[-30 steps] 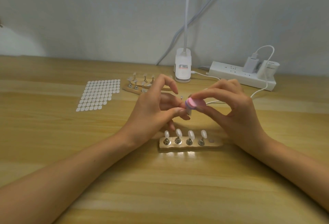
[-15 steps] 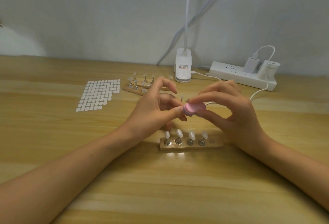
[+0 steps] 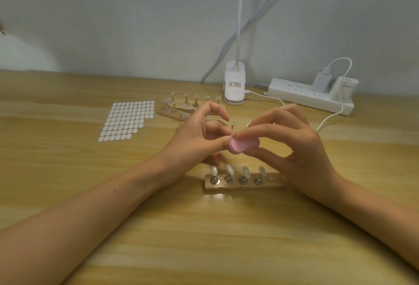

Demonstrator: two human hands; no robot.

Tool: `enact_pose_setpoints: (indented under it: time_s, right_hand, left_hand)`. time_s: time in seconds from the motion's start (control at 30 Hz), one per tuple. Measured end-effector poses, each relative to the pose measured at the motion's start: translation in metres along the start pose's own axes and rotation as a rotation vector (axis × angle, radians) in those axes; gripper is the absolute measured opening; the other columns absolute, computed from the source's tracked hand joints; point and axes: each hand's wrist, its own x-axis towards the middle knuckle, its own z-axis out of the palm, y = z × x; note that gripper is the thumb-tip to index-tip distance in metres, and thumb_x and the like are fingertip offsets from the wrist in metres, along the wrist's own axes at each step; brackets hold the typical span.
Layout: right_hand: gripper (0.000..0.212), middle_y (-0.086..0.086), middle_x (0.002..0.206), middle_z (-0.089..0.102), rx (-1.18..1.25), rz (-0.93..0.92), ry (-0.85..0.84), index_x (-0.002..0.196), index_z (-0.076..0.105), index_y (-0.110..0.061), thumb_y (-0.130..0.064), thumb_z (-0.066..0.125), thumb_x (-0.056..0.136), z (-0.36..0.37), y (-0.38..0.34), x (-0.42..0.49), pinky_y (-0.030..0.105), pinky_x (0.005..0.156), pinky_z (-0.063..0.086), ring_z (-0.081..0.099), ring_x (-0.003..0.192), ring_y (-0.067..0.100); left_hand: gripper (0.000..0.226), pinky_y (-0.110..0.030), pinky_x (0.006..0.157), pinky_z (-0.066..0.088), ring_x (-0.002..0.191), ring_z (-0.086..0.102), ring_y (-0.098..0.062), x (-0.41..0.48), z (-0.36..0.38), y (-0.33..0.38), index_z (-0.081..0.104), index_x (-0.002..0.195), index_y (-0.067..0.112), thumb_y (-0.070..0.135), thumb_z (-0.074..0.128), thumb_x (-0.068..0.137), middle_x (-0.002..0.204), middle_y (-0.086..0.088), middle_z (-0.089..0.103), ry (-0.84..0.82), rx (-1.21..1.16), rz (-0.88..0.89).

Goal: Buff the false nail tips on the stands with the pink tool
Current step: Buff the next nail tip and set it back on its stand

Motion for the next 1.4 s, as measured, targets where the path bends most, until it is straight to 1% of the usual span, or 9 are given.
enact_pose_setpoints:
  time_s: [0.07, 0.2, 0.3, 0.43, 0.6, 0.73, 0.87, 1.2, 1.4]
  right_hand:
    - [0.020, -0.004, 0.096, 0.067, -0.006, 0.067, 0.041, 0.104, 0.073, -0.022, -0.027, 0.071, 0.085, -0.0016, 0.0018, 0.0008, 0.045, 0.080, 0.044, 0.055, 0.090, 0.030]
    - [0.019, -0.002, 0.095, 0.067, 0.009, 0.014, 0.005, 0.103, 0.073, -0.021, -0.027, 0.072, 0.084, -0.0014, 0.0013, -0.0003, 0.039, 0.079, 0.042, 0.055, 0.088, 0.028]
    - [0.019, -0.005, 0.095, 0.065, -0.017, 0.080, 0.049, 0.104, 0.071, -0.024, -0.027, 0.071, 0.085, -0.0023, 0.0018, 0.0004, 0.048, 0.079, 0.045, 0.054, 0.090, 0.029]
    - [0.019, 0.003, 0.091, 0.067, -0.058, -0.026, 0.031, 0.102, 0.076, -0.016, -0.025, 0.072, 0.085, -0.0010, 0.0000, 0.0001, 0.036, 0.077, 0.043, 0.054, 0.085, 0.029]
    - [0.019, 0.003, 0.089, 0.067, -0.070, -0.013, 0.043, 0.101, 0.076, -0.015, -0.025, 0.073, 0.085, -0.0018, 0.0012, 0.0001, 0.034, 0.078, 0.042, 0.053, 0.085, 0.027]
    - [0.020, 0.002, 0.090, 0.066, -0.072, 0.042, 0.051, 0.102, 0.076, -0.017, -0.025, 0.073, 0.085, -0.0018, 0.0023, -0.0002, 0.043, 0.077, 0.045, 0.053, 0.086, 0.028]
    - [0.020, 0.005, 0.089, 0.067, -0.047, 0.003, 0.013, 0.103, 0.075, -0.016, -0.023, 0.074, 0.085, -0.0029, 0.0026, 0.0005, 0.027, 0.079, 0.037, 0.053, 0.083, 0.028]
    - [0.019, 0.002, 0.089, 0.065, -0.089, 0.019, 0.058, 0.104, 0.073, -0.019, -0.026, 0.071, 0.086, -0.0029, 0.0026, 0.0017, 0.034, 0.077, 0.040, 0.052, 0.085, 0.028]
    - [0.019, 0.000, 0.089, 0.065, -0.084, 0.020, 0.029, 0.102, 0.076, -0.015, -0.024, 0.071, 0.086, -0.0028, 0.0026, 0.0015, 0.029, 0.078, 0.039, 0.052, 0.084, 0.029]
  left_hand:
    - [0.041, -0.022, 0.051, 0.050, 0.075, 0.071, -0.016, 0.0000, 0.0001, 0.0006, 0.046, 0.107, 0.019, 0.020, 0.077, 0.079, 0.089, -0.007, 0.076, -0.009, -0.014, 0.004]
    - [0.037, -0.022, 0.051, 0.050, 0.074, 0.071, -0.015, -0.0002, -0.0001, -0.0003, 0.047, 0.105, 0.020, 0.013, 0.077, 0.083, 0.087, -0.005, 0.075, -0.026, -0.013, 0.008]
    - [0.038, -0.022, 0.052, 0.049, 0.076, 0.071, -0.016, -0.0005, 0.0000, -0.0001, 0.046, 0.105, 0.019, 0.018, 0.076, 0.081, 0.088, -0.007, 0.076, -0.023, -0.027, 0.007]
    - [0.040, -0.022, 0.052, 0.049, 0.075, 0.071, -0.016, -0.0009, 0.0007, 0.0007, 0.048, 0.103, 0.020, 0.022, 0.077, 0.076, 0.085, -0.004, 0.075, -0.033, -0.030, 0.020]
    - [0.034, -0.022, 0.052, 0.049, 0.073, 0.070, -0.015, 0.0009, -0.0002, -0.0001, 0.048, 0.104, 0.019, 0.013, 0.075, 0.083, 0.087, -0.006, 0.075, -0.018, -0.043, 0.015]
    - [0.037, -0.021, 0.052, 0.049, 0.074, 0.071, -0.015, 0.0003, 0.0002, 0.0003, 0.048, 0.105, 0.017, 0.015, 0.075, 0.081, 0.086, -0.007, 0.075, -0.005, -0.048, 0.013]
    - [0.041, -0.022, 0.051, 0.049, 0.074, 0.072, -0.017, -0.0002, 0.0005, 0.0005, 0.047, 0.104, 0.016, 0.019, 0.076, 0.076, 0.084, -0.005, 0.075, -0.018, -0.051, 0.018]
    - [0.037, -0.023, 0.053, 0.052, 0.077, 0.073, -0.018, 0.0016, -0.0004, -0.0023, 0.043, 0.104, 0.016, 0.017, 0.073, 0.082, 0.087, -0.006, 0.075, -0.031, -0.049, 0.032]
    - [0.033, -0.023, 0.054, 0.053, 0.077, 0.073, -0.019, 0.0021, -0.0007, -0.0026, 0.041, 0.104, 0.012, 0.009, 0.069, 0.086, 0.085, -0.005, 0.075, -0.023, -0.052, 0.027]
